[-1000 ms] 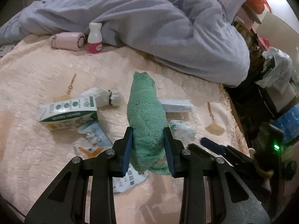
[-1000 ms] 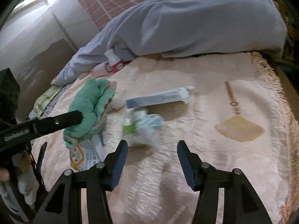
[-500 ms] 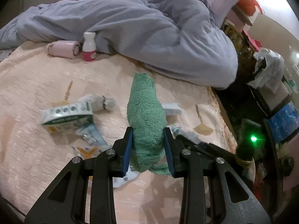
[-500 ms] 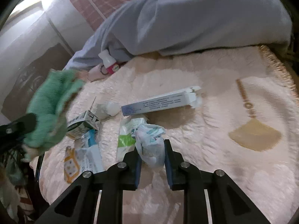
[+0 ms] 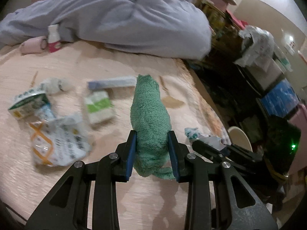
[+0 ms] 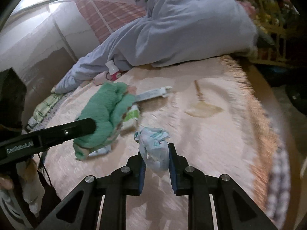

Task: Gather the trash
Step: 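Carry the green towel and white wrapper to the bucket and release them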

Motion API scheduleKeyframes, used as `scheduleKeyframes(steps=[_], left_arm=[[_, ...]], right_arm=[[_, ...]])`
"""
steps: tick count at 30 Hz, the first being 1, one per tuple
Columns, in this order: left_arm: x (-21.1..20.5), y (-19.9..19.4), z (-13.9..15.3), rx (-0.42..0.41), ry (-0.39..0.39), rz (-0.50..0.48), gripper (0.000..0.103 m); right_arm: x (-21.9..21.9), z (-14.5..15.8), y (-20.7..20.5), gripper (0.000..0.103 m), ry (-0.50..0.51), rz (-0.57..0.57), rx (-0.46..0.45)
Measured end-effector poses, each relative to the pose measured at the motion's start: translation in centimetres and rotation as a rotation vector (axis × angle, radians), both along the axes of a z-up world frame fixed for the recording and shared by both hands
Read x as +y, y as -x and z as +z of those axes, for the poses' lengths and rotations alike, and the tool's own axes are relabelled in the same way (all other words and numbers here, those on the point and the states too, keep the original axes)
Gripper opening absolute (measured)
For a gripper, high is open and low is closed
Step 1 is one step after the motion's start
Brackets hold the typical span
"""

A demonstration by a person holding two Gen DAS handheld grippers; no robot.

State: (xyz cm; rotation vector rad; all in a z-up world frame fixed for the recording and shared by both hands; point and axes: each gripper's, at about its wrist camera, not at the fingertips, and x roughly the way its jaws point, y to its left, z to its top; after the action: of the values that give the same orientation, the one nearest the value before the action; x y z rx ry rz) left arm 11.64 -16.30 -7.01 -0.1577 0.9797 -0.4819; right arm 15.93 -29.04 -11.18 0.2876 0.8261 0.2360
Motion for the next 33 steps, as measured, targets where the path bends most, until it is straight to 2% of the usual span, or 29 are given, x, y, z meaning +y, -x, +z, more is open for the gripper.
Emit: scheduleKeyframes(steps=[20,33], left_arm=[[-14.5,4.7,0.0,0.008,0.004,-0.261,0.030],[-24.6,6.9,-1.6,0.057,-0.005,-0.421,0.030]], right_arm=[[-13.4,1.8,10.8,0.020,0.073,-0.249,0.017],[-21.8,0.5,15.2,0.020,0.108,-0.428,0.080]])
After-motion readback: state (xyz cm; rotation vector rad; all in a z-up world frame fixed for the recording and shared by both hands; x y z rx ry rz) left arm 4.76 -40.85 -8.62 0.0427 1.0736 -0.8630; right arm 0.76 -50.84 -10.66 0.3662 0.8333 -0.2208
